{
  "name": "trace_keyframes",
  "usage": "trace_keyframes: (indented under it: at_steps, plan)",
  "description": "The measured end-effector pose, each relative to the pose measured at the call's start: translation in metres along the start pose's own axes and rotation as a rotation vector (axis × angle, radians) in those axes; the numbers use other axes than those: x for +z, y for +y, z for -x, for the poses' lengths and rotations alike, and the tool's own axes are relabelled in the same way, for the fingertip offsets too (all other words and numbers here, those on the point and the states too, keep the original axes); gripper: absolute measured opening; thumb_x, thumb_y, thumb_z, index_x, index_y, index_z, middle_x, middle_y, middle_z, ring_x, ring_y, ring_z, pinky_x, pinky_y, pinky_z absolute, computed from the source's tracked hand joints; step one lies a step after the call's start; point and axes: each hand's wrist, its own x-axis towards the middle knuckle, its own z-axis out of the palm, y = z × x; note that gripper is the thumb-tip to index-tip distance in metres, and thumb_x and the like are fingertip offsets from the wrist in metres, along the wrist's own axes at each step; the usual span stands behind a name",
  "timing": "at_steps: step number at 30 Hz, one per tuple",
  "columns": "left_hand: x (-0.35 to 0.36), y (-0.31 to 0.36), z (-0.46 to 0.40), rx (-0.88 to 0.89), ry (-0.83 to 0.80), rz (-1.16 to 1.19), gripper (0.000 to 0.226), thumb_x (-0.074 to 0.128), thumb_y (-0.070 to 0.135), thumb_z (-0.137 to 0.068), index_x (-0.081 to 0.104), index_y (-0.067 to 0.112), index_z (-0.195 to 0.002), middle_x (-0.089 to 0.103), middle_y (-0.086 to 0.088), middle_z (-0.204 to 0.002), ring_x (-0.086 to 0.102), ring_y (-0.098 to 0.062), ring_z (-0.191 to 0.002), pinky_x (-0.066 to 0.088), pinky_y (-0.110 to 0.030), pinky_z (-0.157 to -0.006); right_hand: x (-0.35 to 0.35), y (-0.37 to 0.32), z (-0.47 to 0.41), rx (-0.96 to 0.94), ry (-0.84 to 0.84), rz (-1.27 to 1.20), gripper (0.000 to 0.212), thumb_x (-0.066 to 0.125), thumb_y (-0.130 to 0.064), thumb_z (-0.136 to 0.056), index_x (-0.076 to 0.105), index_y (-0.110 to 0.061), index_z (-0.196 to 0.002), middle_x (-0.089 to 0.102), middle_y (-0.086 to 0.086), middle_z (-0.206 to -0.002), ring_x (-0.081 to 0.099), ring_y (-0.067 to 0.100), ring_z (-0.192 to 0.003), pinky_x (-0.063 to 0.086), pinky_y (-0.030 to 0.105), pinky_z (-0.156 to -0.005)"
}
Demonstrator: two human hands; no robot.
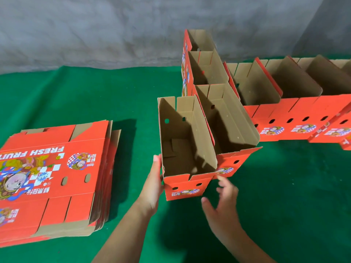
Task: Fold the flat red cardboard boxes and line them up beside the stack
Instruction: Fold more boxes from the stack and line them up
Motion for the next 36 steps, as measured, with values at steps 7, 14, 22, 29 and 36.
trace_keyframes:
  at_steps: [7, 14, 22, 29, 36]
  plan:
    - [0.002, 0.004, -0.007, 0.037, 0.047, 0.176, 0.077, 0.028, 0.081, -0.093, 0.052, 0.037, -0.152, 0.058, 0.006, -0.153, 0.056, -0.021, -0.140, 0.039, -0.049, -0.121, -0.076, -0.003, -0.077, 0.207, 0.562, -0.413, 0.099, 0.059, -0.073, -0.078, 0.028, -0.023, -0.156, 0.034, 0.001, -0.150, 0.037, 0.016, -0.136, 0.029, 0.045, -0.119]
    - [0.016, 0.014, -0.008, 0.017, 0.043, 0.221, 0.078, 0.040, 0.081, -0.090, 0.052, 0.034, -0.151, 0.069, -0.004, -0.139, 0.075, -0.026, -0.111, 0.065, -0.037, -0.078, -0.084, -0.025, -0.121, 0.374, 0.081, -0.507, 0.042, 0.071, -0.072, -0.060, 0.069, -0.061, -0.100, 0.067, -0.042, -0.092, 0.060, -0.010, -0.106, 0.039, 0.029, -0.094]
    - [0.010, 0.026, -0.015, 0.099, -0.026, 0.232, 0.050, 0.032, 0.061, -0.109, 0.080, 0.045, -0.112, 0.080, 0.000, -0.113, 0.078, -0.018, -0.102, 0.063, -0.029, -0.076, -0.093, -0.025, -0.098, 0.313, 0.103, -0.478, 0.046, 0.045, -0.037, -0.075, 0.074, -0.042, -0.110, 0.075, -0.011, -0.109, 0.065, 0.019, -0.113, 0.051, 0.044, -0.100]
    - [-0.004, 0.007, 0.011, 0.171, -0.001, 0.149, 0.046, 0.032, 0.036, -0.114, 0.078, 0.039, -0.120, 0.077, -0.005, -0.123, 0.074, -0.023, -0.113, 0.062, -0.042, -0.094, -0.113, -0.027, -0.047, 0.255, -0.078, -0.421, 0.065, 0.040, -0.013, -0.076, 0.066, -0.021, -0.134, 0.077, -0.001, -0.114, 0.070, 0.015, -0.107, 0.056, 0.027, -0.090]
    - [-0.005, -0.039, 0.059, 0.331, 0.092, 0.144, 0.040, 0.046, 0.018, -0.107, 0.077, 0.038, -0.123, 0.074, -0.003, -0.129, 0.071, -0.019, -0.119, 0.060, -0.031, -0.093, -0.143, -0.011, 0.018, 0.068, -0.149, -0.398, 0.067, 0.049, -0.016, -0.072, 0.065, -0.024, -0.137, 0.071, -0.009, -0.129, 0.064, 0.002, -0.120, 0.050, 0.010, -0.084]
